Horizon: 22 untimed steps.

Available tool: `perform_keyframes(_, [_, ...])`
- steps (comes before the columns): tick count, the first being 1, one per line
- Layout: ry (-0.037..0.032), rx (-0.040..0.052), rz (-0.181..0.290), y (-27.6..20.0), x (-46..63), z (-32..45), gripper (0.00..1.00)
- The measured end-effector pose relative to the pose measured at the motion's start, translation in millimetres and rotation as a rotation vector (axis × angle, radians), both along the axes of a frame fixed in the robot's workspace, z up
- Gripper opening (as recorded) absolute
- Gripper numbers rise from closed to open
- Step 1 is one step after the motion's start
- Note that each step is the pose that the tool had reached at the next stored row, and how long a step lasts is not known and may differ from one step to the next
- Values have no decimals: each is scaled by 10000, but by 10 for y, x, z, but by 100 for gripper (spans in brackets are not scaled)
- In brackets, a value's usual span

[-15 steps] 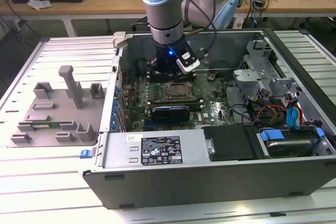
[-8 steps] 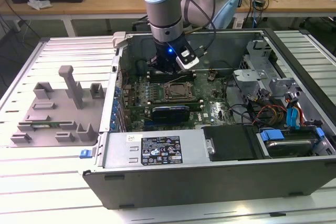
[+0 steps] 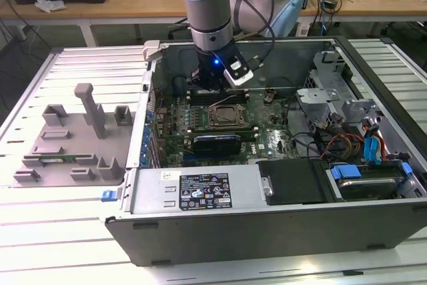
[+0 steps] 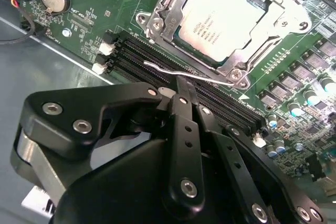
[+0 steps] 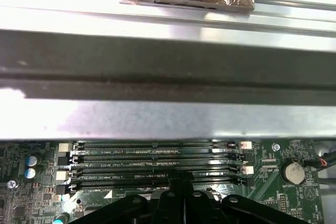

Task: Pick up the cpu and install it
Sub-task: 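Install the first cpu locking lever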

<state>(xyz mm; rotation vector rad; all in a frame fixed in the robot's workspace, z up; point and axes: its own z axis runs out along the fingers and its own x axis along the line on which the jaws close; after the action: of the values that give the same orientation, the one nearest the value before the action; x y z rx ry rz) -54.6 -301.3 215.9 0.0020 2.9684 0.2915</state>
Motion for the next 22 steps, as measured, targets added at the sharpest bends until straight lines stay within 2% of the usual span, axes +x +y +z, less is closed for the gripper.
perform_keyframes(3, [0,2,-1,0,0,48,11])
perform_keyframes(15, [1,-7,-258,-23,31,48,11])
perform_keyframes(22, [-8,-7,-677,-25,31,-56,11])
